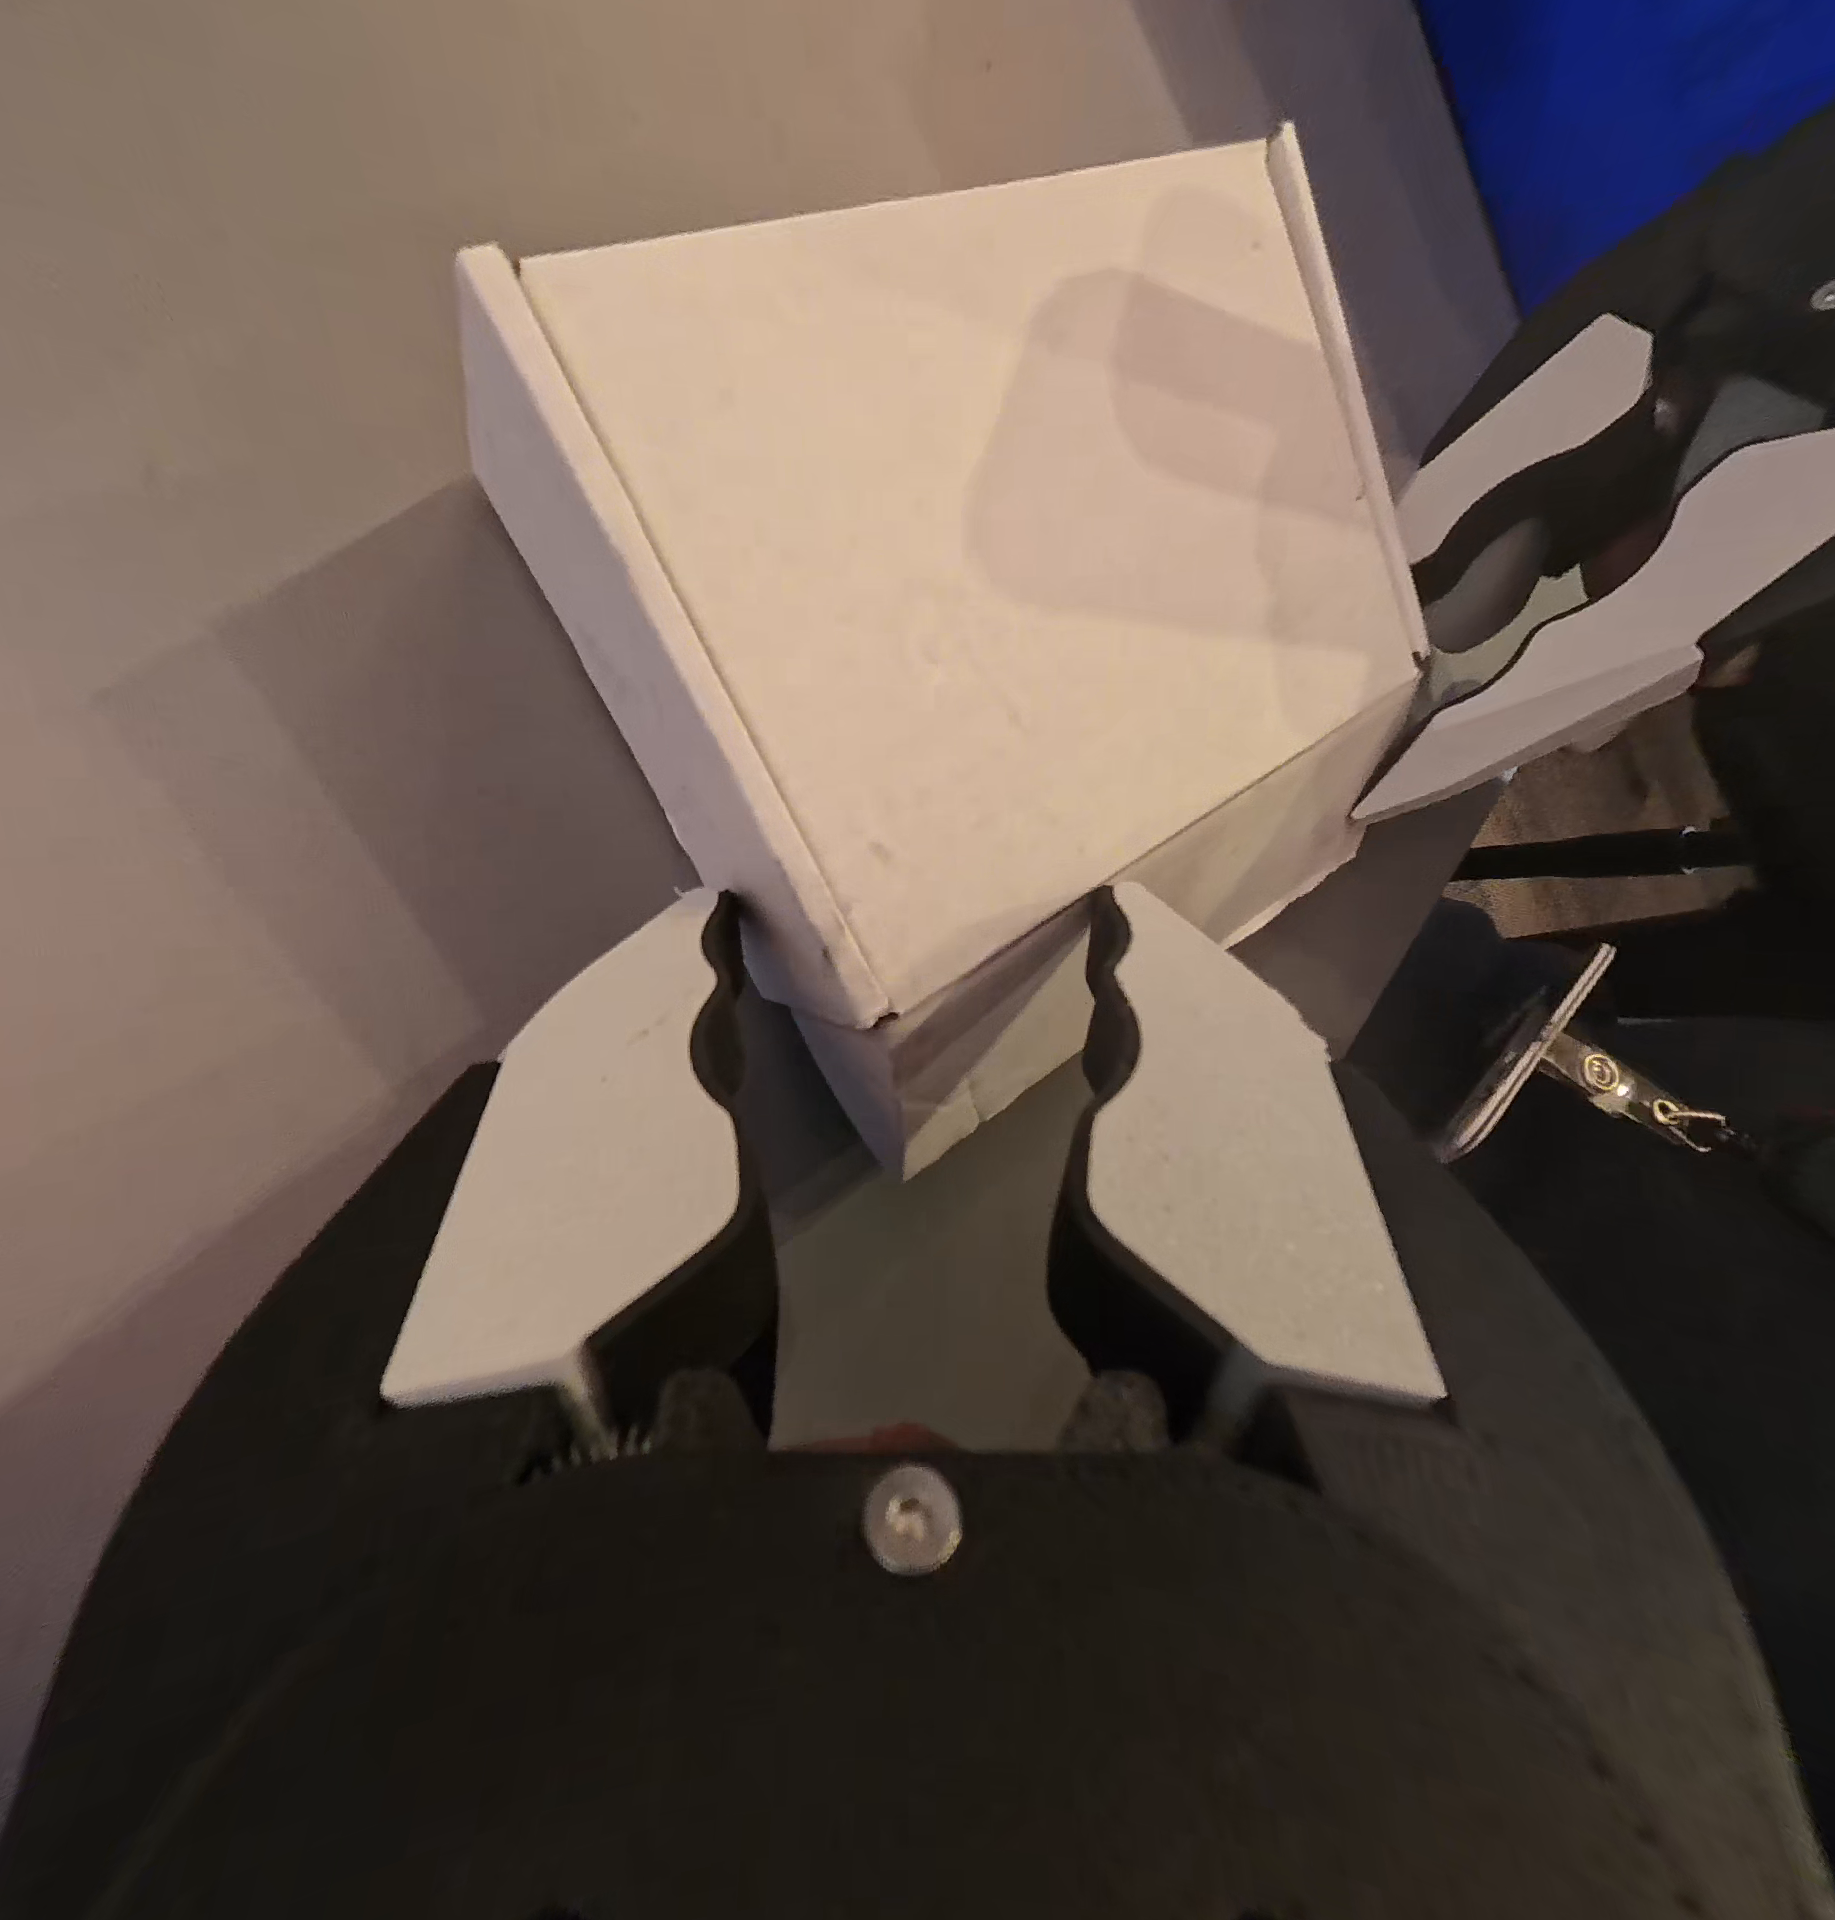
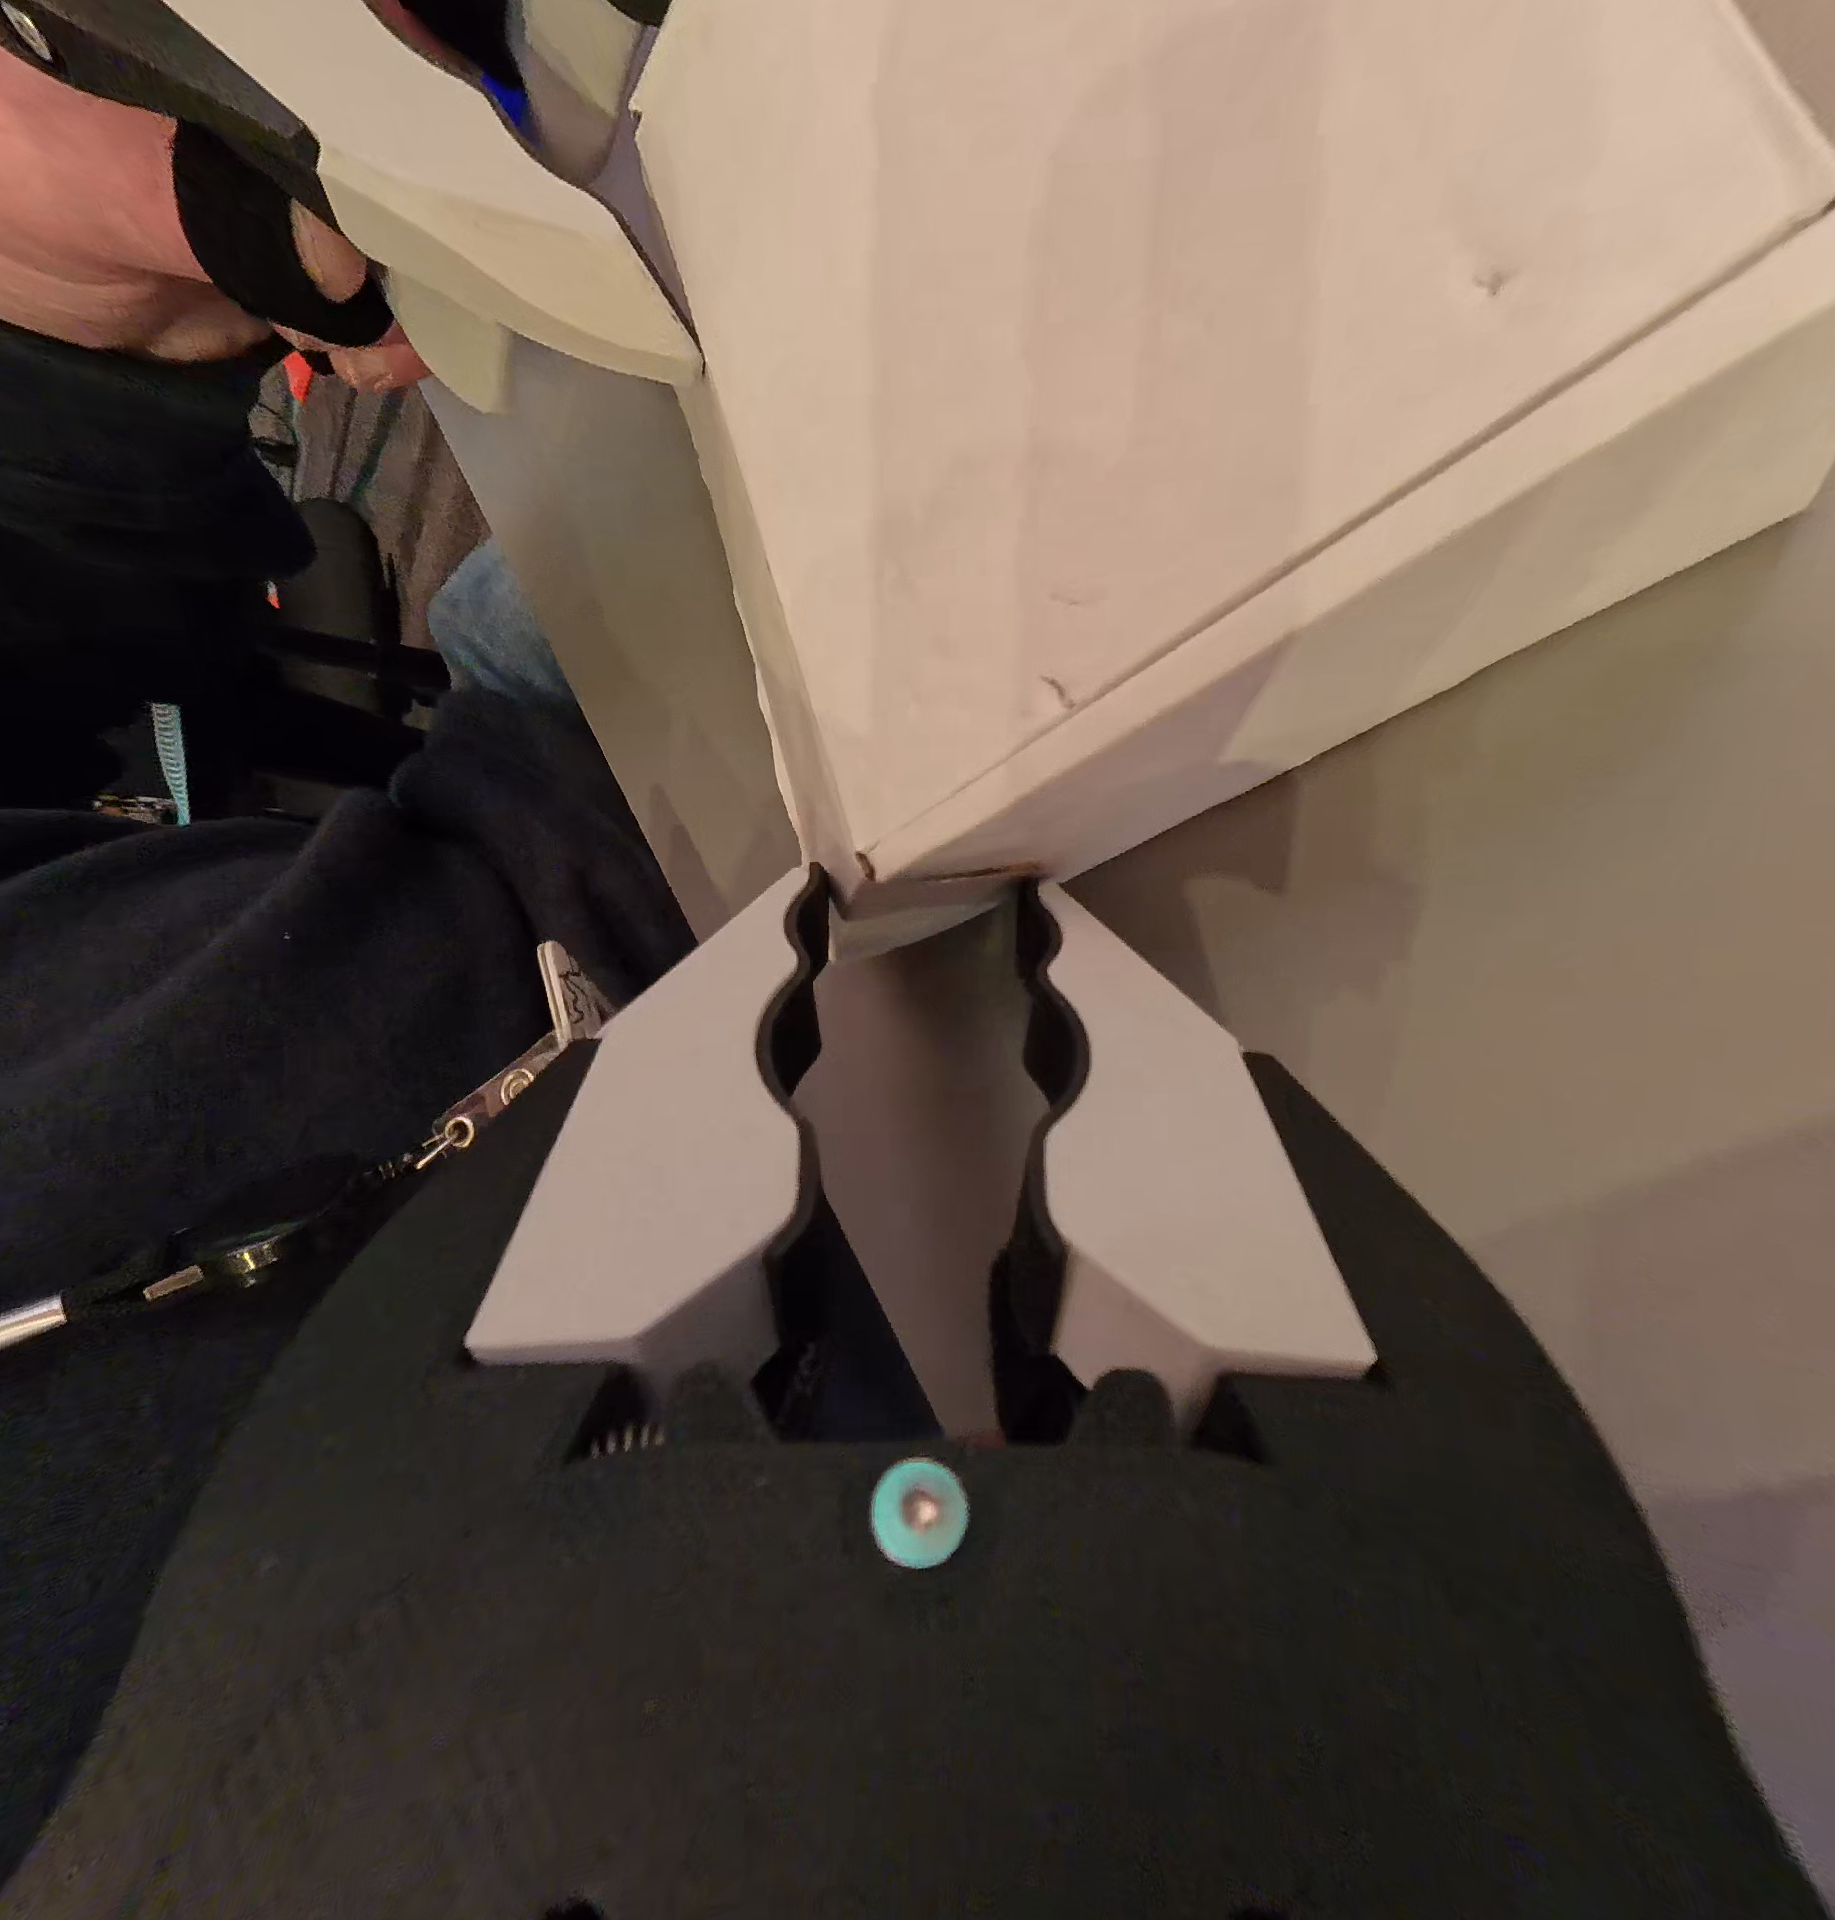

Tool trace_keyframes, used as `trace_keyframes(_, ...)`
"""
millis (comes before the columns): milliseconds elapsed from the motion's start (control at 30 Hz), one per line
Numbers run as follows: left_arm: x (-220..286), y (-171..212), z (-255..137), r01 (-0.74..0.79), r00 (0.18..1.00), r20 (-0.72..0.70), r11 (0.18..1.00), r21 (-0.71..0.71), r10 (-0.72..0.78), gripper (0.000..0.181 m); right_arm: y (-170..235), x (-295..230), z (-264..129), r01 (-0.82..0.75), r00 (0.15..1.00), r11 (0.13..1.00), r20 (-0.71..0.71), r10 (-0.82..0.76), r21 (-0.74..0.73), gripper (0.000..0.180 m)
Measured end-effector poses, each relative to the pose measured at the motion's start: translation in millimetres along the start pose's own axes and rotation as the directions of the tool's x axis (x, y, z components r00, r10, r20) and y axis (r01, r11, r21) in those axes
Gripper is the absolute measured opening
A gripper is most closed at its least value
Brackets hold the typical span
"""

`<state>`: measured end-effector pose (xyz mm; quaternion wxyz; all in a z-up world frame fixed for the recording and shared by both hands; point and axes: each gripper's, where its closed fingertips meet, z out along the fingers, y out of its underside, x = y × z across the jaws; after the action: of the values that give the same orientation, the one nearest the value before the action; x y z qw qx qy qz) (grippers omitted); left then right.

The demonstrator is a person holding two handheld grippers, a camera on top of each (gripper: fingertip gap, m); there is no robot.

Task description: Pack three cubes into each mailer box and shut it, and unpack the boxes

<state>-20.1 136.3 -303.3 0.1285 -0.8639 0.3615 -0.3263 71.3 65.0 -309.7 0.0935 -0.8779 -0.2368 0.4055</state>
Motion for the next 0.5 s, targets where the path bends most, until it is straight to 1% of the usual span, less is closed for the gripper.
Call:
trace_keyframes(200, 0.0, -0.1, 0.9, 0.025, 1.0, 0.003, 1.0, 0.005, -0.025, 0.063, 1.8, -6.1, 2.2, -0.074, 0.994, 0.997, 0.077, 0.075, -0.017, 0.033)
trace_keyframes(367, 0.3, -0.8, 0.9, 0.033, 0.999, -0.003, 0.999, 0.013, -0.033, 0.062, 3.5, -16.6, 3.9, -0.155, 0.963, 0.987, 0.217, 0.163, -0.051, 0.032)
trace_keyframes(500, 0.4, -1.1, 1.2, 0.036, 0.999, -0.006, 0.999, 0.016, -0.036, 0.062, 3.4, -17.1, 4.3, -0.163, 0.96, 0.985, 0.221, 0.171, -0.053, 0.031)
